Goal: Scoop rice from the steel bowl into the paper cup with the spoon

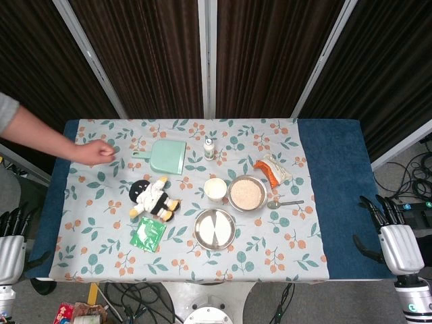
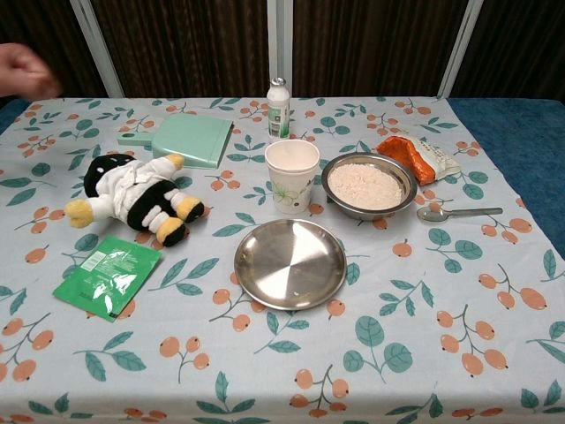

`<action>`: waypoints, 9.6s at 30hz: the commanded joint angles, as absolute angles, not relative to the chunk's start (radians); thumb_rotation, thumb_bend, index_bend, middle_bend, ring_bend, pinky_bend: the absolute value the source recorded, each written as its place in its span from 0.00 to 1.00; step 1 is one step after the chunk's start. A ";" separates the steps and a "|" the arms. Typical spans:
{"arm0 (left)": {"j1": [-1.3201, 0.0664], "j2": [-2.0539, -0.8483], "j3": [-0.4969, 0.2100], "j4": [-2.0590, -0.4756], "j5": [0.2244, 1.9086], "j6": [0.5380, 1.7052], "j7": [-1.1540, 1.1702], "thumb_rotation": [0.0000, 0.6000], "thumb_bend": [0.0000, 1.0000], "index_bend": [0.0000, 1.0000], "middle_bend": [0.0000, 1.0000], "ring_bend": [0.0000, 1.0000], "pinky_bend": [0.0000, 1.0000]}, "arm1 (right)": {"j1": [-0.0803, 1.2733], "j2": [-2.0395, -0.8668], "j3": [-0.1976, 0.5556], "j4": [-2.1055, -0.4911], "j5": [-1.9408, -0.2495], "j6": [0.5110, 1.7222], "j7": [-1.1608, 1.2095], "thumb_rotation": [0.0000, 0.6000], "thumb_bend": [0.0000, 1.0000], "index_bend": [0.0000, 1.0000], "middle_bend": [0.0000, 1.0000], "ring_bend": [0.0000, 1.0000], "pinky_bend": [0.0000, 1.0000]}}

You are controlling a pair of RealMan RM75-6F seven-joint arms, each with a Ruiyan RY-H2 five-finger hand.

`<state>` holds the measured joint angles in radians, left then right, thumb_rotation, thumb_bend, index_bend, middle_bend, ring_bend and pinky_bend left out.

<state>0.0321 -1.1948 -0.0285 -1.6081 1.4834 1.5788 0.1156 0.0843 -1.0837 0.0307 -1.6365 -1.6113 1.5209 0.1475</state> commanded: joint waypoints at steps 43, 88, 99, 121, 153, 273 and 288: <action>0.017 -1.202 -0.028 -1.608 1.443 1.522 0.141 1.00 0.07 0.18 0.12 0.06 0.04 | 0.527 -1.537 0.124 -1.183 -1.350 0.943 -0.218 1.00 0.22 0.48 0.38 0.09 0.07; 0.013 -1.217 -0.027 -1.584 1.428 1.513 0.133 1.00 0.07 0.18 0.12 0.06 0.04 | 0.584 -1.648 0.109 -1.025 -1.294 0.871 -0.195 1.00 0.26 0.49 0.51 0.18 0.07; 0.017 -1.222 -0.025 -1.576 1.430 1.518 0.126 1.00 0.07 0.18 0.12 0.06 0.04 | 0.595 -1.651 0.108 -1.020 -1.280 0.850 -0.203 1.00 0.28 0.52 0.53 0.19 0.07; 0.029 -1.221 -0.027 -1.566 1.444 1.547 0.109 1.00 0.07 0.18 0.12 0.06 0.04 | 0.608 -1.391 0.109 -1.284 -1.315 0.884 -0.273 1.00 0.33 0.62 0.60 0.24 0.07; 0.030 -1.238 -0.028 -1.534 1.457 1.551 0.088 1.00 0.07 0.18 0.12 0.06 0.04 | 1.150 -1.500 -0.031 -1.358 -0.617 0.702 -1.041 1.00 0.35 0.64 0.61 0.24 0.00; 0.070 -1.250 -0.031 -1.501 1.455 1.588 0.055 1.00 0.07 0.18 0.12 0.06 0.04 | 1.112 -1.513 0.058 -1.451 -1.078 0.984 -1.000 1.00 0.35 0.65 0.61 0.27 0.00; 0.072 -1.235 -0.027 -1.530 1.475 1.605 0.080 1.00 0.07 0.18 0.12 0.06 0.04 | 0.940 -1.568 -0.004 -1.543 -1.295 1.037 -0.584 1.00 0.33 0.64 0.61 0.25 0.00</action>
